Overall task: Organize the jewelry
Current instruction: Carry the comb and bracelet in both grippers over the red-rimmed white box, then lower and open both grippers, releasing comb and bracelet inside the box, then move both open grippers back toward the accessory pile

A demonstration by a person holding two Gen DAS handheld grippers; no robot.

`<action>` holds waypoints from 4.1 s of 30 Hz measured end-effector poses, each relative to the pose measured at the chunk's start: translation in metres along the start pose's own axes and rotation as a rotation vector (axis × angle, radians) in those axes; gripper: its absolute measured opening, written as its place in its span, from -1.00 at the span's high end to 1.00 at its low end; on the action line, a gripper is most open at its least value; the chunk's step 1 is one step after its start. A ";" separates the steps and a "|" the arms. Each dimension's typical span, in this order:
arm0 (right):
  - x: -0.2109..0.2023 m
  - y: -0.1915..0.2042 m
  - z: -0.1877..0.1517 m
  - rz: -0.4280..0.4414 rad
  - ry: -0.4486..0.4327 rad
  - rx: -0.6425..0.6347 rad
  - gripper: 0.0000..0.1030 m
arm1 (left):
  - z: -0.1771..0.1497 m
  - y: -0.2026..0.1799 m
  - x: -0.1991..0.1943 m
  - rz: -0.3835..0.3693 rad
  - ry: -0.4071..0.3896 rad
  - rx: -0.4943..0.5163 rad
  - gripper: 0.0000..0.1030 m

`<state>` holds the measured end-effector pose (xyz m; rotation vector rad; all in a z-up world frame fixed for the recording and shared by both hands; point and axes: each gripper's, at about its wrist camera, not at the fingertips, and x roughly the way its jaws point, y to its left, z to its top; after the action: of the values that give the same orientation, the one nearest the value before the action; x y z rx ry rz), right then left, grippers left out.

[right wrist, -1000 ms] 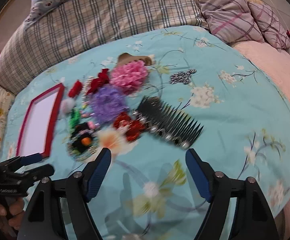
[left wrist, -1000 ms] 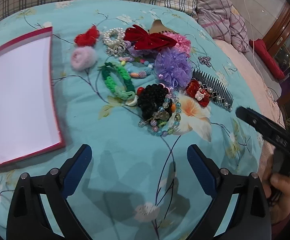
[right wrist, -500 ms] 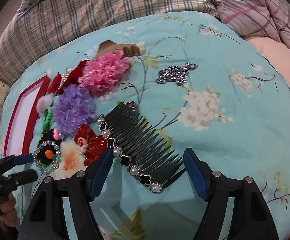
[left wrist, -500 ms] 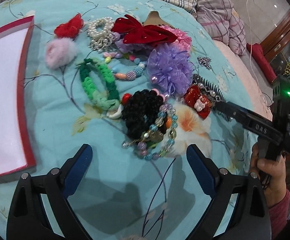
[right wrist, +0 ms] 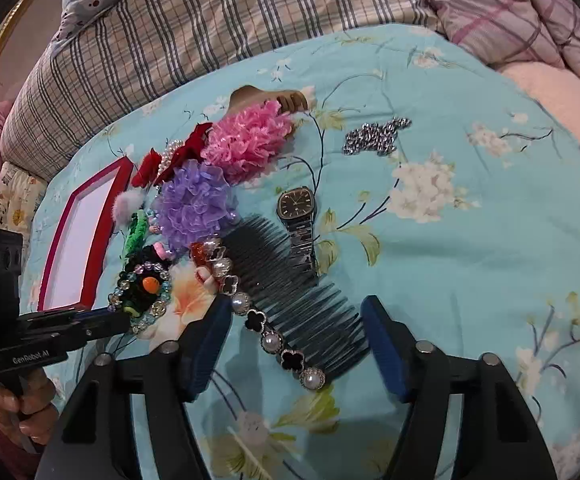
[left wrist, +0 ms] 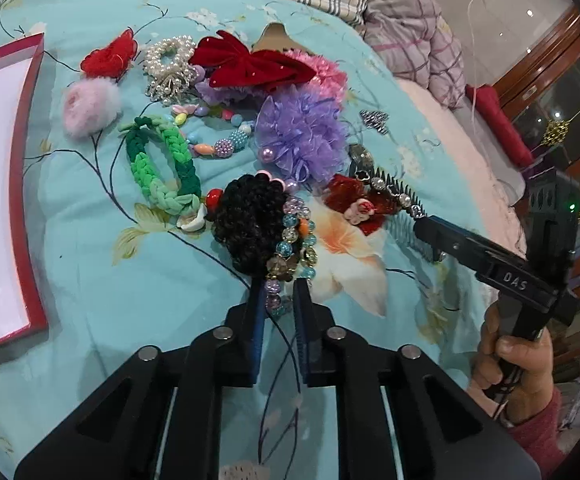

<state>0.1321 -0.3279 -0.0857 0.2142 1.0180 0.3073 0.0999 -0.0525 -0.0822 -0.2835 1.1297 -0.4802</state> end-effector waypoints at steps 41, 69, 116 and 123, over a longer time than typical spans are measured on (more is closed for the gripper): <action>0.038 0.229 0.020 0.273 -0.007 -0.248 -0.30 | -0.002 0.156 -0.170 0.157 -0.322 -0.231 0.88; 0.188 0.331 0.065 0.326 0.118 -0.253 -0.31 | 0.029 0.273 -0.132 0.258 -0.243 -0.341 0.88; 0.077 0.285 0.038 0.330 0.034 -0.232 -0.50 | -0.001 0.207 -0.157 0.347 -0.262 -0.247 0.30; 0.052 0.250 0.016 0.297 0.029 -0.187 -0.50 | -0.005 0.177 -0.153 0.318 -0.254 -0.208 0.30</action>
<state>0.1335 -0.0763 -0.0399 0.1917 0.9797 0.6743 0.0824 0.1777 -0.0430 -0.3287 0.9533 -0.0422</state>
